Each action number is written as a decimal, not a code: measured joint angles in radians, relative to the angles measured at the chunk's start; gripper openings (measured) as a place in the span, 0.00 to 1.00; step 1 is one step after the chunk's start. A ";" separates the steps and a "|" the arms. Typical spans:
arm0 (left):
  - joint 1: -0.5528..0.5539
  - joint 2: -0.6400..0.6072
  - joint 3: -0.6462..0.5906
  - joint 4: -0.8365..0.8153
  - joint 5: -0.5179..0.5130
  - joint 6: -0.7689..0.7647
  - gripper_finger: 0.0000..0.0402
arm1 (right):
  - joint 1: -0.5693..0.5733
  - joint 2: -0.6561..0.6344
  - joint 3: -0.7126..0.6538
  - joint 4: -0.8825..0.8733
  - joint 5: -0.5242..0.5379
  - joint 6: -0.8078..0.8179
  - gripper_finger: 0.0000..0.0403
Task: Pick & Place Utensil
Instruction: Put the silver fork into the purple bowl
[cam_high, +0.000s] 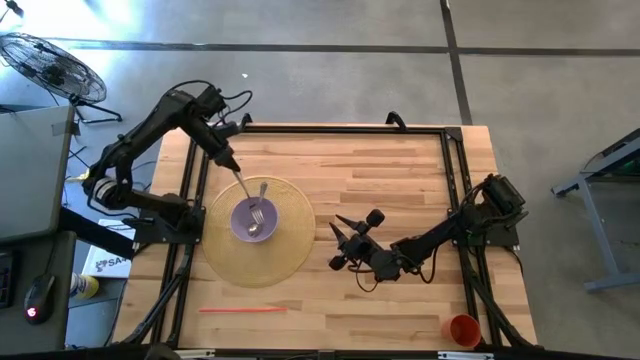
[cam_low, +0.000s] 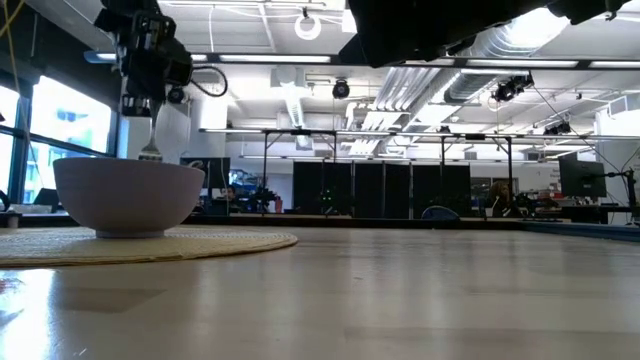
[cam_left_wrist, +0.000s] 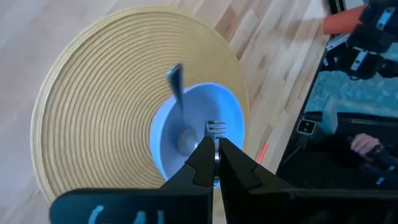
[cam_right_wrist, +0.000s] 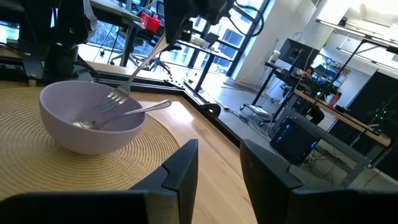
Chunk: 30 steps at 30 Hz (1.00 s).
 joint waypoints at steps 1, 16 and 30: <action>0.011 0.006 -0.008 0.002 0.000 0.000 0.00 | 0.000 0.000 0.000 -0.001 0.000 0.004 0.28; 0.022 0.081 -0.108 0.040 -0.013 -0.004 0.00 | 0.000 0.000 0.000 -0.037 0.001 0.040 0.28; 0.022 0.081 -0.211 0.122 -0.069 -0.024 0.01 | 0.000 0.000 0.000 -0.037 0.001 0.040 0.28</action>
